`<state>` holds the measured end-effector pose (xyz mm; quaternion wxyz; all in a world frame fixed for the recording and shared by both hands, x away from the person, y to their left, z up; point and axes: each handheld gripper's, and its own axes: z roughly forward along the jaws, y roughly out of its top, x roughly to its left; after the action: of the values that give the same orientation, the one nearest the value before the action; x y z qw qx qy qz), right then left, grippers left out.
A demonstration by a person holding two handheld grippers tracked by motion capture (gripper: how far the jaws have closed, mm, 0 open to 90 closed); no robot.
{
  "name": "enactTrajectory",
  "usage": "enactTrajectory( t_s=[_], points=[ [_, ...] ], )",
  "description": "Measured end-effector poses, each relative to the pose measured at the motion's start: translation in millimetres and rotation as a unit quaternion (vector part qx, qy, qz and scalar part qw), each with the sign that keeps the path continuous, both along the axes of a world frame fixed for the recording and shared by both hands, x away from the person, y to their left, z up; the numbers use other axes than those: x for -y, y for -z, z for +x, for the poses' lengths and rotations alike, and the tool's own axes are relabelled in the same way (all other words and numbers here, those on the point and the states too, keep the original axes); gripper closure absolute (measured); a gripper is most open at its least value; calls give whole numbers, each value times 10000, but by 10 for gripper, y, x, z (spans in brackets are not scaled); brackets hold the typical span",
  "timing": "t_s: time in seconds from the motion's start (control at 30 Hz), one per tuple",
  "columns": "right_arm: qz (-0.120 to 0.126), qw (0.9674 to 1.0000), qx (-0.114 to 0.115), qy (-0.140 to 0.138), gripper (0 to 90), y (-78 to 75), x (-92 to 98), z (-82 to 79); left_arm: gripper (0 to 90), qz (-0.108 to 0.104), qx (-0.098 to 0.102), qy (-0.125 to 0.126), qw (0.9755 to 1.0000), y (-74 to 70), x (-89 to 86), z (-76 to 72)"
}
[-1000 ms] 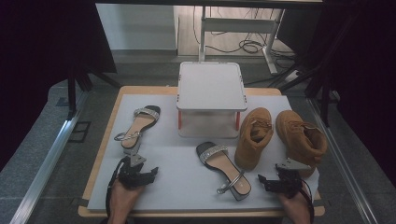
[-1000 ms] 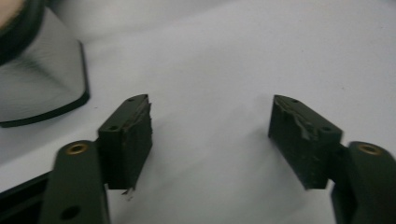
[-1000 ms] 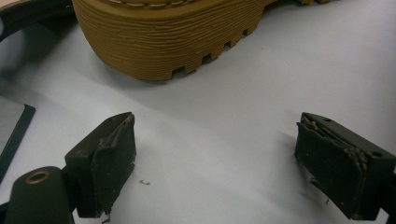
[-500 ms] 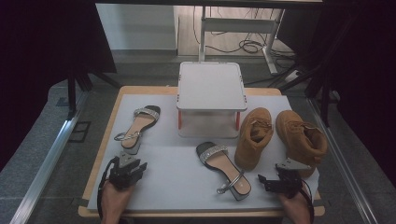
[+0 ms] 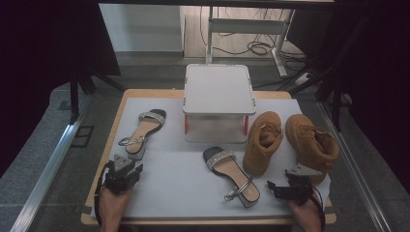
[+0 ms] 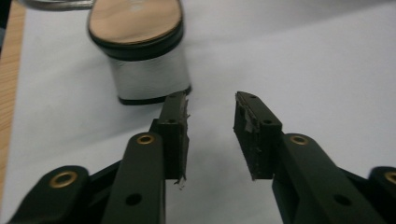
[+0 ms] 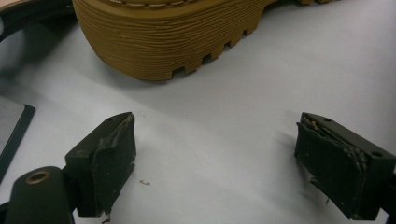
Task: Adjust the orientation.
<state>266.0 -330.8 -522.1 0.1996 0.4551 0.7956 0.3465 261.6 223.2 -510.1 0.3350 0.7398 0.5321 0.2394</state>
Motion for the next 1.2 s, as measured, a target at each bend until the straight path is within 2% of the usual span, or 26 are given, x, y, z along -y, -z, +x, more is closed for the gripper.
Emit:
enactTrajectory(
  t_s=[0.23,0.43,0.53,0.6,0.7,1.0,1.2],
  points=[
    [-1,10000,1,1,126,0,0,0,559,84,16,-299,9995,1,-85,83],
    [-1,10000,0,2,126,0,0,1,477,-37,20,-356,9994,-4,-135,153],
    [-1,10000,0,3,126,0,0,1,403,-55,23,-396,9992,8,-147,216],
    [-2,10000,0,3,126,0,0,1,392,-60,16,-400,9992,9,-149,234],
    [-2,10000,0,4,126,0,0,1,330,-25,17,-424,9991,12,-146,316],
    [-3,10000,0,5,126,0,0,1,260,-26,-40,-471,9989,31,-122,467],
    [-2,10000,0,5,127,0,0,1,252,4,-77,-485,9988,19,-98,572]
  ],
)
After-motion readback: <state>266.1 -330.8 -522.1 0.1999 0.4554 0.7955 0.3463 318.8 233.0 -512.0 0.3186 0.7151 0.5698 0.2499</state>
